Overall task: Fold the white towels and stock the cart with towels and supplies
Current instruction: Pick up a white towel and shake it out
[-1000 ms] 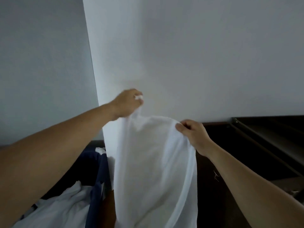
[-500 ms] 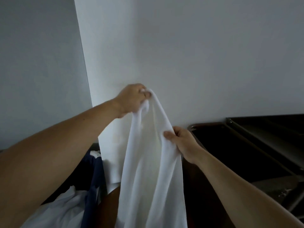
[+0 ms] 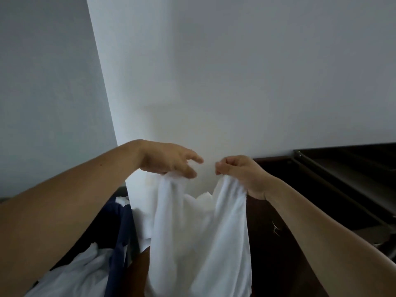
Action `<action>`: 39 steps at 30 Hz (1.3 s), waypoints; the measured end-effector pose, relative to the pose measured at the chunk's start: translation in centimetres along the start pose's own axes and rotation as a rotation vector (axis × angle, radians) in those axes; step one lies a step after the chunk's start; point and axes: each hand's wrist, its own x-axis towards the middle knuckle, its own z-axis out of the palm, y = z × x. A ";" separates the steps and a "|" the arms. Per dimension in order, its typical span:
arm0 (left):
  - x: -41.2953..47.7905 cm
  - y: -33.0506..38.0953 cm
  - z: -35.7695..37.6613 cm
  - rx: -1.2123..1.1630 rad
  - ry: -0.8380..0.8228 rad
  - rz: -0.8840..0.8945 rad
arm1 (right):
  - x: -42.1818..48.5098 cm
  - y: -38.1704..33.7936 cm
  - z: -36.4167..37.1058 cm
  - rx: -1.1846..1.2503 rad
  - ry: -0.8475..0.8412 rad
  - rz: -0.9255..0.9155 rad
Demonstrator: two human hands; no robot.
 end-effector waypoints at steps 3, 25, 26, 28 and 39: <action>0.8 0.8 1.3 -0.159 -0.102 0.095 | 1.0 -2.1 1.4 -0.016 0.062 -0.054; 0.3 -3.0 -1.9 0.129 0.418 -0.115 | -2.2 2.9 -3.7 0.061 0.076 0.111; 0.1 -2.6 -0.8 0.133 0.298 -0.115 | -2.0 2.1 -3.3 0.011 0.074 0.066; -0.3 -1.1 1.1 0.013 0.071 -0.042 | -1.4 0.2 -2.2 -0.148 0.048 -0.013; -0.1 1.1 0.5 -0.142 0.310 0.221 | -1.2 0.4 -1.3 -0.121 0.021 0.005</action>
